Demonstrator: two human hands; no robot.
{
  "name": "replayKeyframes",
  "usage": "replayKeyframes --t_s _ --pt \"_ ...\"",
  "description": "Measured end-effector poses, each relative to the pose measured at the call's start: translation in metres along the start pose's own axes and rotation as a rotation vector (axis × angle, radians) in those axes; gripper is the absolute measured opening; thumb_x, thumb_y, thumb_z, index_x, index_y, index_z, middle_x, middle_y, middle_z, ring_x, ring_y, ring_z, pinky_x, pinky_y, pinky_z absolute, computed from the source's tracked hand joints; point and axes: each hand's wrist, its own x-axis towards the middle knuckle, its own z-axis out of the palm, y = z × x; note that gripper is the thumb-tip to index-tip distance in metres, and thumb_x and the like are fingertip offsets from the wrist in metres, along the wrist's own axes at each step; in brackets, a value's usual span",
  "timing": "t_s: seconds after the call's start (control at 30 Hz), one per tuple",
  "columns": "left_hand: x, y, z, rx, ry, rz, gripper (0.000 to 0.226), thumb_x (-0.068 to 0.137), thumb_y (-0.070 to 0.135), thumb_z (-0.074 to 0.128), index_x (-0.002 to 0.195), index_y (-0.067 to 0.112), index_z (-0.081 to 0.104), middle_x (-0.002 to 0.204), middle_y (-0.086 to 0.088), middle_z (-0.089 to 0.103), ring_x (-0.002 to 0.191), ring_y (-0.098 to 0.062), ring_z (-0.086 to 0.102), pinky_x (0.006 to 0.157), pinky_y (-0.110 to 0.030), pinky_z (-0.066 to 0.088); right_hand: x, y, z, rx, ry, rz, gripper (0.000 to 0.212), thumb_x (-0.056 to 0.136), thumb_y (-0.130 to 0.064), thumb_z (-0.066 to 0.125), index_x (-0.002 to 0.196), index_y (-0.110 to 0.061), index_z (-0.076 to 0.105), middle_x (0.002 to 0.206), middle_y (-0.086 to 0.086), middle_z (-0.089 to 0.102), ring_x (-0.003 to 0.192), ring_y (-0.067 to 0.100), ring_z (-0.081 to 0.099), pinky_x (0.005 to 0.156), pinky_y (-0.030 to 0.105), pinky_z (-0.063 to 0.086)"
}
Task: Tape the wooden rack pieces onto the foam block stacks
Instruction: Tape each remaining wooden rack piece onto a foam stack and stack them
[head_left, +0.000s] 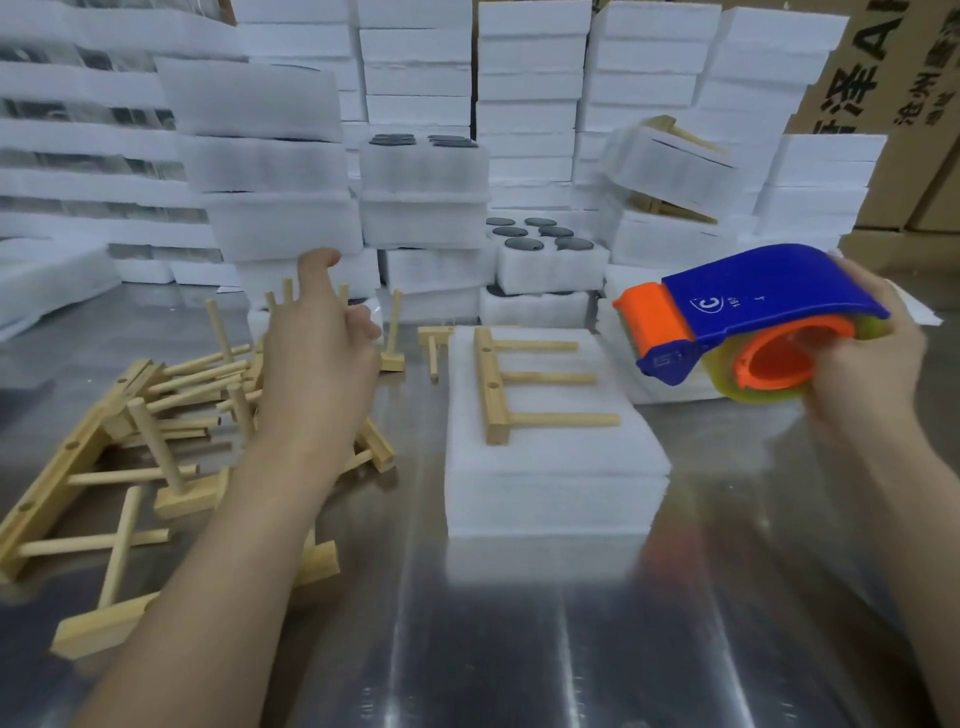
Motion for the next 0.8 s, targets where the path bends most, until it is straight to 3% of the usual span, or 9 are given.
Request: replayKeyframes --t_s 0.03,0.13,0.23,0.3,0.43,0.57,0.63,0.73,0.8 --pt "-0.002 0.003 0.002 0.056 0.036 0.066 0.047 0.093 0.001 0.045 0.138 0.015 0.036 0.081 -0.001 0.065 0.076 -0.016 0.057 0.064 -0.03 0.044 0.001 0.0 -0.002 0.0 0.009 -0.001 0.049 0.072 -0.008 0.07 0.101 -0.047 0.068 0.107 -0.009 0.072 0.103 0.013 0.068 0.081 0.032 0.057" --pt "-0.006 0.01 0.006 0.127 0.088 0.173 0.048 0.091 -0.005 0.047 0.136 0.01 0.041 0.087 -0.01 0.067 0.079 -0.029 0.059 0.064 -0.036 0.04 0.005 0.003 -0.009 0.03 0.067 -0.01 0.054 0.065 -0.002 0.064 0.107 -0.035 0.069 0.103 -0.006 0.073 0.1 0.016 0.069 0.077 0.026 0.057" --pt "-0.01 0.01 0.013 0.211 0.031 0.182 0.049 0.088 -0.01 0.045 0.134 0.005 0.044 0.089 -0.019 0.067 0.087 -0.039 0.061 0.068 -0.045 0.047 0.009 0.007 -0.013 0.051 0.096 -0.003 0.057 0.064 0.0 0.063 0.117 -0.023 0.067 0.106 0.001 0.073 0.101 0.019 0.069 0.081 0.032 0.058" --pt "-0.013 0.008 0.017 0.302 -0.011 0.168 0.049 0.085 -0.013 0.044 0.132 0.003 0.046 0.09 -0.022 0.066 0.087 -0.043 0.06 0.067 -0.048 0.047 0.008 0.009 -0.012 0.034 0.087 0.006 0.056 0.065 -0.002 0.065 0.117 -0.024 0.066 0.107 0.0 0.072 0.101 0.018 0.069 0.081 0.031 0.058" --pt "-0.016 0.002 0.025 0.38 -0.09 0.133 0.05 0.08 -0.013 0.045 0.127 0.002 0.048 0.092 -0.022 0.066 0.087 -0.043 0.059 0.069 -0.05 0.049 0.004 0.011 -0.011 -0.001 0.062 0.005 0.059 0.066 0.006 0.058 0.118 -0.02 0.066 0.107 0.002 0.071 0.102 0.019 0.068 0.084 0.031 0.057" --pt "-0.021 -0.005 0.039 0.493 -0.161 0.139 0.034 0.084 -0.011 0.044 0.114 0.003 0.049 0.075 -0.013 0.053 0.069 -0.033 0.05 0.055 -0.038 0.037 0.003 0.01 -0.012 -0.01 0.045 0.003 0.054 0.069 0.003 0.061 0.116 -0.023 0.065 0.112 0.005 0.069 0.103 0.018 0.067 0.086 0.032 0.056" --pt "-0.025 -0.007 0.047 0.531 -0.211 0.143 0.027 0.087 -0.01 0.043 0.109 0.005 0.048 0.072 -0.009 0.046 0.07 -0.031 0.052 0.055 -0.037 0.035 0.002 0.009 -0.012 -0.019 0.049 0.001 0.054 0.069 0.002 0.061 0.115 -0.025 0.065 0.109 0.0 0.07 0.102 0.015 0.068 0.084 0.029 0.057" --pt "-0.03 -0.008 0.056 0.53 -0.29 0.143 0.027 0.089 -0.007 0.043 0.112 0.007 0.047 0.079 -0.009 0.052 0.081 -0.033 0.059 0.059 -0.039 0.042 0.002 0.008 -0.011 -0.032 0.057 -0.004 0.055 0.066 0.002 0.061 0.112 -0.029 0.065 0.103 -0.007 0.07 0.099 0.012 0.068 0.082 0.026 0.057" --pt "-0.031 -0.01 0.058 0.535 -0.325 0.128 0.028 0.09 -0.004 0.044 0.116 0.007 0.048 0.084 -0.009 0.057 0.079 -0.03 0.057 0.061 -0.039 0.047 0.003 0.009 -0.012 -0.027 0.055 -0.003 0.054 0.067 0.001 0.062 0.111 -0.03 0.066 0.104 -0.005 0.07 0.101 0.014 0.068 0.082 0.026 0.056"
